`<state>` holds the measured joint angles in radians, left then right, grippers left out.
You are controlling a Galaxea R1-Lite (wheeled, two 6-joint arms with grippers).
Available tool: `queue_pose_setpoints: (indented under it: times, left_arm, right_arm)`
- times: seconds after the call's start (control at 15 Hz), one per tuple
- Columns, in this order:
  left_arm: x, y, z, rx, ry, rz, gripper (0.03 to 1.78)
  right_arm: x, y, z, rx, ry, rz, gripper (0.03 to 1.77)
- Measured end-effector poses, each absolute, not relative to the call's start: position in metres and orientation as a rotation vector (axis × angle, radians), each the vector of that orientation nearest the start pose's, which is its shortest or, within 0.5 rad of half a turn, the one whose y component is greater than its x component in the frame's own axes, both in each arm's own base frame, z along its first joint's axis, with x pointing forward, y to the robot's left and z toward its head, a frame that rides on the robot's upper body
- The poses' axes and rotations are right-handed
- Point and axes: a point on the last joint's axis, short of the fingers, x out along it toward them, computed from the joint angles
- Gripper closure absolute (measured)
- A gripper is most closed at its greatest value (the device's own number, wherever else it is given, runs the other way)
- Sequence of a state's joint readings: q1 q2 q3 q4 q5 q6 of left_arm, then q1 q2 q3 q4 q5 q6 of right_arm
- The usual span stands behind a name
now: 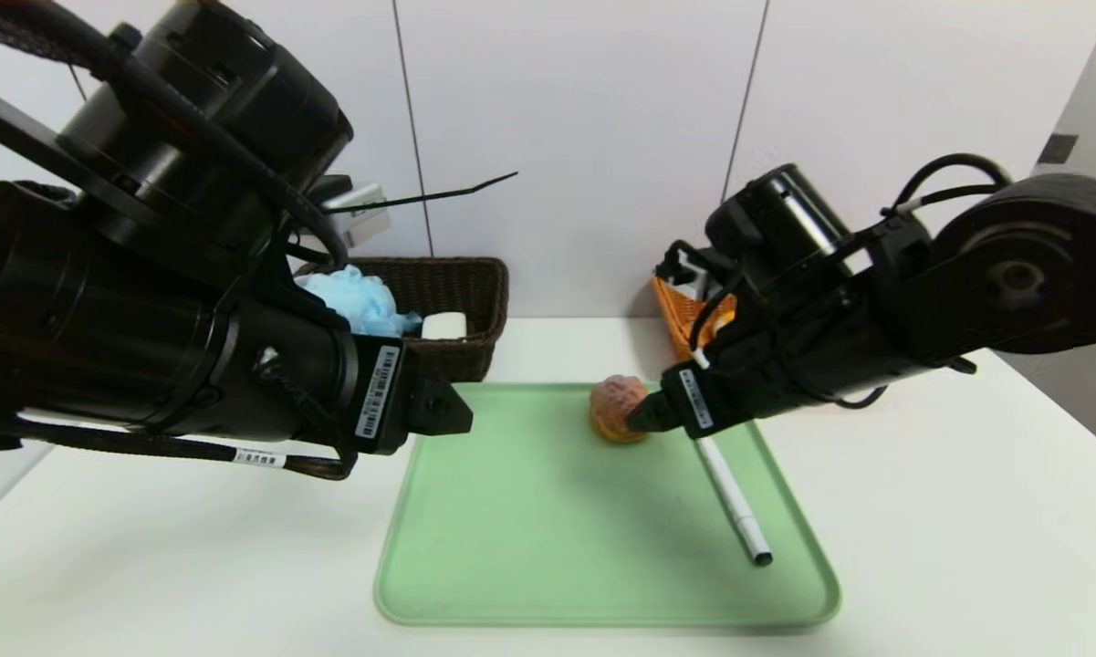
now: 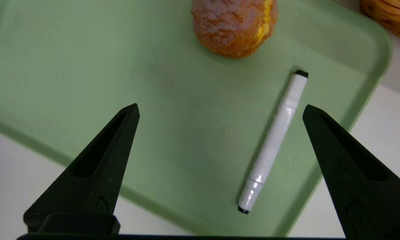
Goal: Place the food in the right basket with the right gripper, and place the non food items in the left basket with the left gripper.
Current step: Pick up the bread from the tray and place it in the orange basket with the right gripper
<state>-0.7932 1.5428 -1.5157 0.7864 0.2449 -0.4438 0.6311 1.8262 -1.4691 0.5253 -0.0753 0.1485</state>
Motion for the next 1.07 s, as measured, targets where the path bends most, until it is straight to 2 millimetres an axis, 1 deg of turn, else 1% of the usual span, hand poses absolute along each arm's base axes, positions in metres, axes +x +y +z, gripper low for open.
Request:
queue_pose_setpoints:
  times: [0.13, 0.4, 0.73, 0.93, 1.07]
  left_arm:
    - [0.172, -0.166, 0.295, -0.004, 0.809, -0.340, 0.12]
    - [0.172, -0.167, 0.294, 0.000, 0.812, -0.338, 0.12]
    - [0.173, -0.168, 0.292, 0.003, 0.816, -0.335, 0.12]
    - [0.173, -0.167, 0.290, 0.009, 0.822, -0.332, 0.12]
    - [0.173, -0.167, 0.290, 0.008, 0.823, -0.331, 0.12]
  right_arm:
    - [0.280, 0.206, 0.208, -0.170, 0.861, 0.440, 0.10]
    - [0.300, 0.221, 0.187, -0.155, 0.828, 0.419, 0.10]
    - [0.318, 0.233, 0.164, -0.151, 0.789, 0.383, 0.10]
    - [0.325, 0.236, 0.150, -0.158, 0.804, 0.374, 0.10]
    - [0.326, 0.237, 0.146, -0.160, 0.811, 0.373, 0.41]
